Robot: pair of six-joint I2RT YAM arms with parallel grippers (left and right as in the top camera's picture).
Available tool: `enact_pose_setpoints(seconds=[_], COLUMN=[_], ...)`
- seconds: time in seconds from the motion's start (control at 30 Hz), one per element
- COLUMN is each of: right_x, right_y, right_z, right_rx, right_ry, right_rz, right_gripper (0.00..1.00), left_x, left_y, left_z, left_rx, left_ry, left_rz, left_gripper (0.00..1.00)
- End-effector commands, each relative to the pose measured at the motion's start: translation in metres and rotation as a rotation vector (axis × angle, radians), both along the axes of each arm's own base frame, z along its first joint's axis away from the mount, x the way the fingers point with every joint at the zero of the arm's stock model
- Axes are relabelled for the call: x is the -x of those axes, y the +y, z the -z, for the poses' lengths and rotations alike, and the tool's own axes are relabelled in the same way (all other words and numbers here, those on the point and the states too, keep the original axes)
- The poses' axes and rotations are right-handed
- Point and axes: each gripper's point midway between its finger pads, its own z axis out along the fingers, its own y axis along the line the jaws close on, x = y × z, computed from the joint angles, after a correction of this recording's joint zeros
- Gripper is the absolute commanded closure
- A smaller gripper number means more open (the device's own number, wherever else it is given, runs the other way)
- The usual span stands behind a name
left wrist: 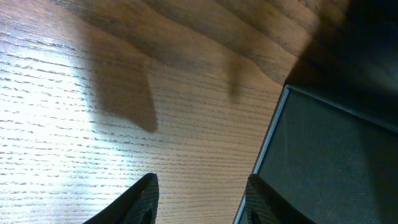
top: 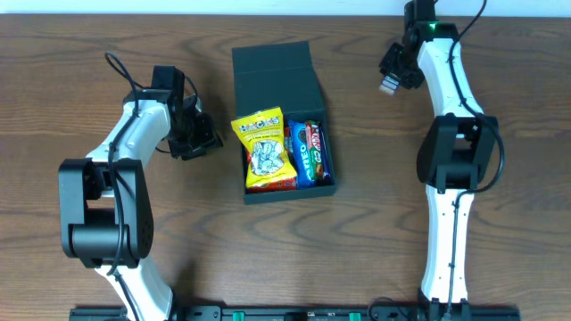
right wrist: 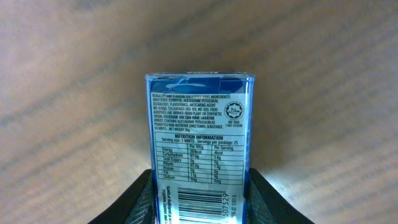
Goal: Pack container
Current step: 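Carry the mint tin into the box and release it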
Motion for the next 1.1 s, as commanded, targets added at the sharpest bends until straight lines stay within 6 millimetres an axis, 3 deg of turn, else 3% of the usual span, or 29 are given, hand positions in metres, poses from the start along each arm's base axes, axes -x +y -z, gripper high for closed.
enact_pose_setpoints(seconds=[0.0, 0.1, 0.23, 0.33, 0.47, 0.57, 0.67, 0.7, 0.77, 0.9, 0.93, 1.07], right_x=[0.004, -0.001, -0.007, 0.001, 0.028, 0.054, 0.092, 0.103, 0.137, 0.192, 0.198, 0.208], right_y=[0.0, 0.006, 0.025, 0.046, 0.069, 0.101, 0.112, 0.115, 0.119, 0.124, 0.13, 0.186], right_z=[0.003, -0.02, -0.067, -0.104, -0.147, -0.19, -0.234, -0.24, -0.236, -0.194, -0.186, -0.159], right_rx=[0.027, 0.041, 0.066, 0.093, 0.234, 0.226, 0.224, 0.211, 0.167, 0.174, 0.17, 0.11], right_ry=[0.027, -0.002, -0.071, -0.103, -0.103, -0.144, -0.15, -0.136, -0.059, 0.071, 0.071, 0.004], right_rz=[-0.063, -0.109, -0.217, -0.332, -0.494, -0.583, -0.626, -0.639, -0.673, -0.737, -0.751, -0.746], right_gripper=[0.84, 0.98, 0.99, 0.99, 0.99, 0.99, 0.99, 0.98, 0.98, 0.99, 0.99, 0.99], left_x=[-0.001, -0.001, -0.001, -0.001, -0.002, -0.003, -0.003, -0.003, -0.004, -0.009, -0.009, -0.009], left_y=[0.002, 0.002, 0.002, 0.002, 0.002, 0.002, 0.002, 0.002, 0.002, 0.002, 0.002, 0.002], left_z=[-0.004, -0.004, -0.004, -0.004, -0.004, -0.005, -0.005, -0.005, -0.005, -0.005, -0.006, -0.005], left_rx=[-0.009, -0.009, -0.009, -0.009, -0.008, -0.008, -0.008, -0.008, -0.008, -0.008, -0.008, -0.007], left_ry=[-0.017, -0.017, -0.017, -0.017, -0.022, -0.025, -0.026, -0.026, -0.029, -0.048, -0.051, -0.047], left_rz=[0.012, 0.012, 0.012, 0.012, 0.012, 0.012, 0.012, 0.012, 0.012, 0.011, 0.011, 0.009], left_gripper=[0.53, 0.53, 0.53, 0.54, 0.54, 0.54, 0.54, 0.54, 0.55, 0.55, 0.55, 0.55])
